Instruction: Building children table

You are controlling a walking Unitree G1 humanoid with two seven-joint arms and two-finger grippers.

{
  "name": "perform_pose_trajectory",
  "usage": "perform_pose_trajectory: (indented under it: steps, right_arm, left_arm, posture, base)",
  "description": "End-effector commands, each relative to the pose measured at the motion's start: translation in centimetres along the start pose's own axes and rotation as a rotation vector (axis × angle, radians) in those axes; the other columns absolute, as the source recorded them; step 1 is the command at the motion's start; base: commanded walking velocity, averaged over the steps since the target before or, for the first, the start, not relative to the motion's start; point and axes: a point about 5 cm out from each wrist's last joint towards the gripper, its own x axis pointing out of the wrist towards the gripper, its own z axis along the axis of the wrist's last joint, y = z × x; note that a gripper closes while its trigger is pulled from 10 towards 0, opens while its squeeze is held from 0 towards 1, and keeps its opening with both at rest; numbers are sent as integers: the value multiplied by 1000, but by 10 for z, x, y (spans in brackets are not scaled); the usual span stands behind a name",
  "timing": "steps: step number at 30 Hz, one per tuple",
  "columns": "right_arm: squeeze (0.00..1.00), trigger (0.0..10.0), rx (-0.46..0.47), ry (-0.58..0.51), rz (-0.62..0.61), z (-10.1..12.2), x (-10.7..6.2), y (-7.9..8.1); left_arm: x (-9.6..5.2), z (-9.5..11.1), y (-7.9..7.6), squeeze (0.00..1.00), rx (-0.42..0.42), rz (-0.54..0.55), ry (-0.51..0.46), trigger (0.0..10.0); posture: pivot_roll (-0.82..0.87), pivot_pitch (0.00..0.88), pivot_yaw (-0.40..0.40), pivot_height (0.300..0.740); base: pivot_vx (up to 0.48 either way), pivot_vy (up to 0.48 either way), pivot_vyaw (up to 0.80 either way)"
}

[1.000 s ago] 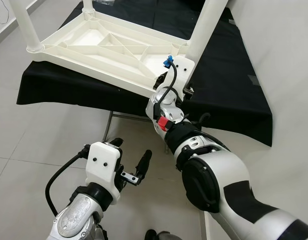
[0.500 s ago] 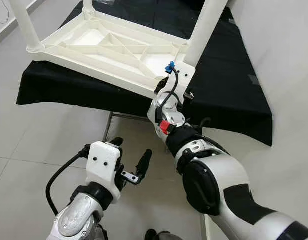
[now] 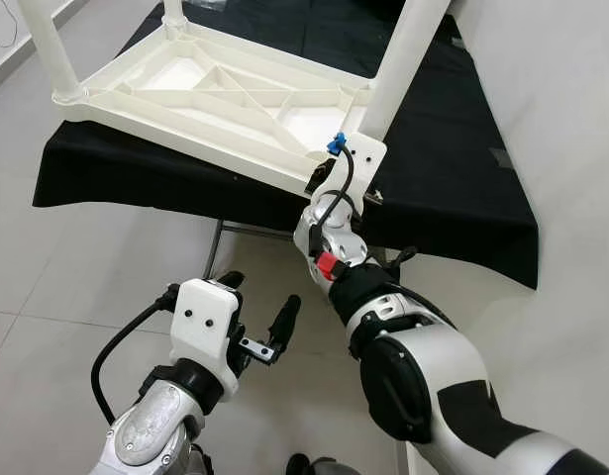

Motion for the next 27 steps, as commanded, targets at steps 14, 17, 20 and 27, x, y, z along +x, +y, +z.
perform_pose_trajectory:
  steps: [14,17,20,27]
  right_arm:
    - [0,10000,-71,7,63,-18,-6,-12]
    - [0,10000,-85,7,98,-23,-10,-18]
    - [0,10000,-94,7,116,-25,-12,-21]
    - [0,10000,-126,6,193,-30,-18,-31]
  left_arm:
    - [-3,-6,1,0,2,6,24,10000]
    - [-10,-8,2,0,-2,16,36,10000]
    - [-12,-10,2,0,-6,23,44,10000]
    - [-37,-21,1,0,34,8,121,10000]
  posture:
    - [187,187,-161,740]
    - [187,188,-162,740]
    - [182,186,-165,740]
    - [175,182,-165,740]
  base:
    - [0,0,0]
    - [0,0,0]
    - [0,0,0]
    - [0,0,0]
